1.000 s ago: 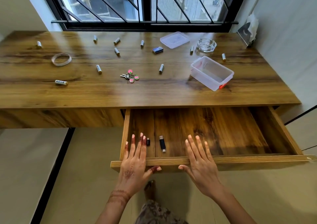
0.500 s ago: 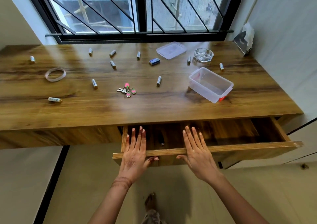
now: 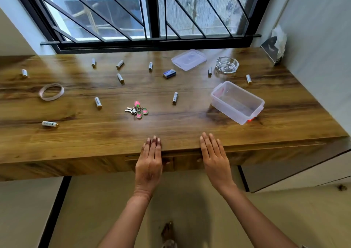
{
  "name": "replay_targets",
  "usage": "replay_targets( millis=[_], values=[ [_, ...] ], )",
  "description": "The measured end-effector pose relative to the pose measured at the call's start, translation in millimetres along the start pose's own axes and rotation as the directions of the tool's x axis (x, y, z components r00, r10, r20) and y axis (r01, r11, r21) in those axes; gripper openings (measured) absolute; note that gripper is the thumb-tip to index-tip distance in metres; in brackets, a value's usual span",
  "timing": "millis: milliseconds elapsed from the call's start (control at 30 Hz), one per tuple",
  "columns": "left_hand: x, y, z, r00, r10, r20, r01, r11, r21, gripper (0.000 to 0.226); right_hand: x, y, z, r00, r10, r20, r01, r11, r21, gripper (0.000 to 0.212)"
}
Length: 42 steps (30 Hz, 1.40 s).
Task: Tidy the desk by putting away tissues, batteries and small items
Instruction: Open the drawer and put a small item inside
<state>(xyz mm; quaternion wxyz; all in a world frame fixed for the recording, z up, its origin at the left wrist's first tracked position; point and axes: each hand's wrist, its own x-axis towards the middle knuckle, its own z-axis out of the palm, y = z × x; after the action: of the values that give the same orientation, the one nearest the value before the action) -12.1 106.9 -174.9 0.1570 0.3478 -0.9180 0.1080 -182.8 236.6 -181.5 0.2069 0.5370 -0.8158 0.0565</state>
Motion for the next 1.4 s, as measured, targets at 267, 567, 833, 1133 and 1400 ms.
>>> replay_targets(
  millis=[267, 567, 833, 1133, 1400],
  values=[
    [7.4, 1.6, 9.0, 0.975, -0.003, -0.222, -0.002, 1.0, -0.021, 0.056, 12.4, -2.8, 12.6, 0.978, 0.04, -0.203, -0.026, 0.997, 0.07, 0.038],
    [7.3, 3.3, -17.9, 0.997, -0.062, 0.039, 0.066, 0.993, -0.1, 0.078, 14.3, -4.3, -2.6, 0.997, 0.076, -0.016, -0.075, 0.993, 0.09, 0.066],
    [0.5, 7.4, -45.5, 0.973, -0.076, 0.218, 0.104, 0.987, -0.119, 0.09, 17.7, -12.0, -26.0, 0.981, 0.139, 0.135, -0.167, 0.959, 0.227, 0.086],
    [39.6, 1.3, -70.7, 0.983, -0.125, 0.138, 0.16, 0.945, -0.285, 0.073, 60.9, -14.5, -49.7, 0.976, 0.216, -0.02, -0.184, 0.876, 0.446, 0.054],
    [154.3, -20.9, -60.0, 0.991, -0.12, 0.064, 0.136, 0.892, -0.431, 0.069, 171.9, 1.5, -52.4, 0.952, 0.3, -0.068, -0.219, 0.817, 0.534, 0.042]
  ],
)
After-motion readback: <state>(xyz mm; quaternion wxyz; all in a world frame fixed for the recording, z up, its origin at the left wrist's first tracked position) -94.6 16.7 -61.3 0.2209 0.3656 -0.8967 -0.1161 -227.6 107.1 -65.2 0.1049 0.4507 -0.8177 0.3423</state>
